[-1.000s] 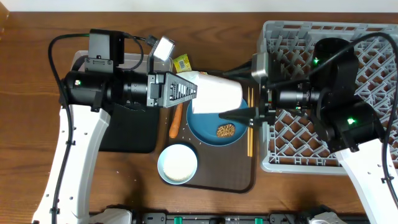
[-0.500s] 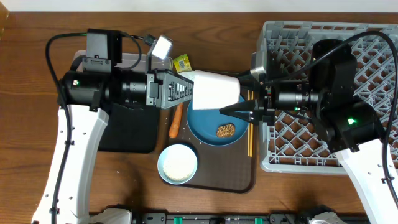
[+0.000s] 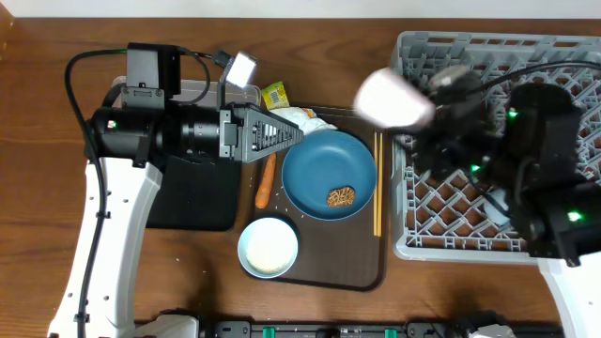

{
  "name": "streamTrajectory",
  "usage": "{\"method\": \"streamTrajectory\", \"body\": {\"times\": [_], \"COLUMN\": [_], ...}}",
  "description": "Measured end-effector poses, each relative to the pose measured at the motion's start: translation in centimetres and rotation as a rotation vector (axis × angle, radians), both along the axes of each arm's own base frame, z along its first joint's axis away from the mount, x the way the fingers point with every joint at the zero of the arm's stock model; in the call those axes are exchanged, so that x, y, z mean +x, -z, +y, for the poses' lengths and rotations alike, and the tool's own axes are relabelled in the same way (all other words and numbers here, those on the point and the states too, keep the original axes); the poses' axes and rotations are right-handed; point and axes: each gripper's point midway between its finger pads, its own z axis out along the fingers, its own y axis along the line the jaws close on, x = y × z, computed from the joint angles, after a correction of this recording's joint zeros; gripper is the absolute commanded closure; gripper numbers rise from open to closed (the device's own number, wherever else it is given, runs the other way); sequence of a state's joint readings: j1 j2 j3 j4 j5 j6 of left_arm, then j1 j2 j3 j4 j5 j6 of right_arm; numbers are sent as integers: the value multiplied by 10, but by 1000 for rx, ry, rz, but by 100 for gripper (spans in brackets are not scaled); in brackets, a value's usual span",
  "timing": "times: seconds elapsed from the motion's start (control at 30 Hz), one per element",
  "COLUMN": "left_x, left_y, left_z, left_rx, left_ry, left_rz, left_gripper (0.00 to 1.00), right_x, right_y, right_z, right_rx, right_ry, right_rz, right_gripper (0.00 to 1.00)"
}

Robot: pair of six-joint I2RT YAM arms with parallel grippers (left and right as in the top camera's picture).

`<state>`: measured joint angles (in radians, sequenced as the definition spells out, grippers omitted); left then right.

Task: Sort waste into correct bins and load items into the dishwasher rack
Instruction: 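Lift the pink cup and hand it to the right gripper, then place the pink cup upside down in the dish rack with the right gripper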

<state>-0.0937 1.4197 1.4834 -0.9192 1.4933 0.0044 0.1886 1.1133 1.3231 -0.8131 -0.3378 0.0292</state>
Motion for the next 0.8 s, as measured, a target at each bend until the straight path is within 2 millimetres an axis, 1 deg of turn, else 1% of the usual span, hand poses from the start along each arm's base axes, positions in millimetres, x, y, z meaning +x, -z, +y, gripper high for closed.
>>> {"method": "streamTrajectory", "body": {"times": [0.03,0.07,0.13,0.2,0.27,0.3,0.33,0.4,0.5,0.53,0.67,0.8], "left_x": [0,0,0,0,0,0,0,0,0,1,2,2], "left_y": [0,0,0,0,0,0,0,0,0,1,2,3], "left_z": [0,0,0,0,0,0,0,0,0,0,0,0], "left_rx": [0,0,0,0,0,0,0,0,3,6,13,16], "left_ry": [0,0,0,0,0,0,0,0,-2,-4,-9,-12], "left_rz": [0,0,0,0,0,0,1,1,0,0,0,0], "left_gripper": [24,24,24,24,24,24,24,24,24,24,24,24], "right_x": [4,5,2,-6,-19,-23,-30,-42,-56,-60,-69,-71], "right_y": [6,11,24,34,43,45,49,56,69,75,97,121], "right_z": [-25,-44,-90,-134,-174,-186,-203,-227,-253,-260,-283,-299], "right_rx": [-17,-30,-51,-69,-80,-78,-77,-71,-58,-50,-13,32], "right_ry": [129,228,459,672,865,922,1000,1107,1221,1252,1331,1370], "right_rz": [33,62,132,188,239,252,275,318,391,420,525,627], "right_gripper": [52,52,52,52,52,51,52,52,51,52,57,62]}}
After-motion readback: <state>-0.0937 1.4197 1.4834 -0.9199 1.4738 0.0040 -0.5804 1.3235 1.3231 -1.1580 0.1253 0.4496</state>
